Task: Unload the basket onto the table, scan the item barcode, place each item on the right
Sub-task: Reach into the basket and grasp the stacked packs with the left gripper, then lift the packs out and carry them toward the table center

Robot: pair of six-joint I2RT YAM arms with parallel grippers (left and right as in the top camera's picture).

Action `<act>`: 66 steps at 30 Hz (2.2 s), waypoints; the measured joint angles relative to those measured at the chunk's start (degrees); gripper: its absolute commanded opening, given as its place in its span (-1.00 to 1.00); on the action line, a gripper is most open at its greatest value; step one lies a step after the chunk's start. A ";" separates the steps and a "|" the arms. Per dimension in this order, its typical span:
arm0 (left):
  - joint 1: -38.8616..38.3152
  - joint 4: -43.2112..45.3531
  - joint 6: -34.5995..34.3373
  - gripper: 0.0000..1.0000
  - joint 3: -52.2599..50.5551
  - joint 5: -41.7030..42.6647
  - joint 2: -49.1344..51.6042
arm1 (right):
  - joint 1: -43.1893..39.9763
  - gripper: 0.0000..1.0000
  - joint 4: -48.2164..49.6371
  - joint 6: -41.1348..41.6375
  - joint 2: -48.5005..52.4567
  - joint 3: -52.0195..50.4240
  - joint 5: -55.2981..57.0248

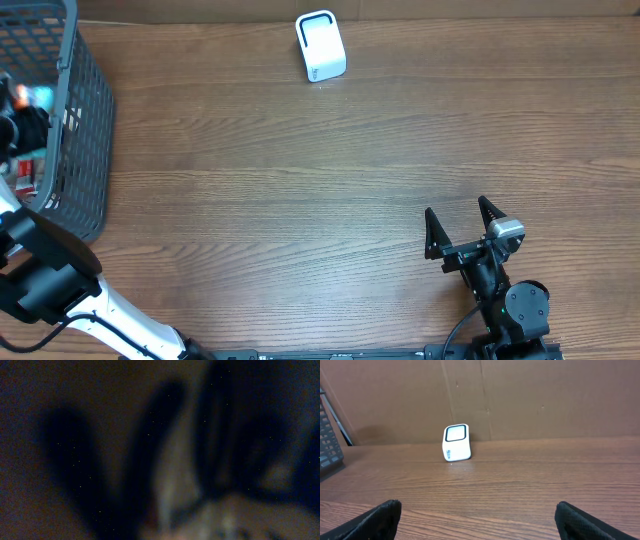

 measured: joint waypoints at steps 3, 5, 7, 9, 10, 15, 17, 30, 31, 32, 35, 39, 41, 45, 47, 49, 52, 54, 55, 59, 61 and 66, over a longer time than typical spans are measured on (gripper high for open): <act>0.00 -2.58 -0.98 0.05 5.75 0.02 0.00 | 0.00 1.00 -0.02 -0.02 0.00 0.00 0.00; 0.00 -3.96 -1.73 0.06 8.85 0.04 -0.09 | 0.00 1.00 -0.04 -0.04 0.00 0.00 0.00; 0.00 -4.52 -2.75 0.06 10.84 0.02 -0.63 | 0.00 1.00 -0.07 -0.02 0.00 0.00 0.00; -0.09 -4.48 -4.13 0.04 11.63 0.00 -1.90 | 0.00 1.00 -0.04 -0.02 0.00 0.00 0.00; -0.15 -4.42 -4.92 0.06 11.69 0.00 -2.86 | 0.00 1.00 -0.04 0.00 0.00 0.00 -0.02; -0.37 -4.24 -10.99 0.04 11.82 0.02 -10.51 | 0.00 1.00 -0.04 -0.02 0.00 0.00 0.02; -0.37 -4.66 -13.44 0.02 12.07 0.02 -14.01 | 0.00 1.00 -0.02 -0.02 0.00 0.00 0.00; -15.37 -14.86 -20.02 -0.10 13.60 -1.84 -32.28 | 0.00 1.00 -0.04 -0.04 0.00 0.00 -0.02; -17.25 -16.09 -20.17 -0.10 13.60 -2.36 -32.59 | 0.00 1.00 -0.04 -0.02 0.00 0.00 0.00; -19.91 -17.73 -20.33 -0.13 13.60 -2.82 -32.81 | 0.00 1.00 -0.02 -0.02 0.00 0.00 0.00; -26.67 -21.05 -20.85 -0.14 13.49 -4.07 -32.61 | 0.00 1.00 -0.04 -0.02 0.00 0.00 -0.02; -35.47 -21.88 -22.18 -0.20 10.62 -5.07 -32.59 | 0.00 1.00 -0.02 -0.02 0.00 0.00 -0.02; -40.09 -21.77 -23.28 -0.21 7.89 -5.55 -32.57 | 0.00 1.00 -0.04 -0.02 0.00 0.00 0.00; -49.13 -20.22 -26.23 -0.21 1.40 -7.43 -32.37 | 0.00 1.00 -0.02 -0.04 0.00 0.00 -0.02; -54.95 -16.48 -28.55 -0.21 -3.41 -9.25 -32.37 | 0.00 1.00 -0.02 -0.02 0.00 0.00 0.00; -58.49 -13.42 -29.75 -0.21 -6.60 -10.16 -32.35 | 0.00 1.00 -0.07 -0.02 -0.02 0.00 0.00; -65.35 -6.73 -32.54 -0.23 -13.68 -11.37 -32.24 | 0.00 1.00 -0.04 -0.02 0.00 0.00 0.00; -69.75 -1.97 -34.53 -0.24 -18.78 -11.72 -32.06 | 0.00 1.00 -0.07 -0.04 0.00 0.00 0.00; -71.76 0.44 -35.60 -0.24 -21.27 -11.96 -32.00 | 0.00 1.00 0.00 -0.02 0.00 0.00 -0.02; -77.92 8.81 -38.82 -0.24 -29.49 -13.38 -31.58 | 0.00 1.00 -0.02 0.00 0.00 0.00 0.00; -80.76 12.79 -40.50 -0.23 -33.48 -14.80 -31.19 | 0.00 1.00 -0.02 -0.02 0.00 0.00 0.00; -85.57 20.13 -43.74 -0.30 -40.35 -17.14 -29.38 | 0.00 1.00 -0.04 -0.02 0.00 0.00 0.00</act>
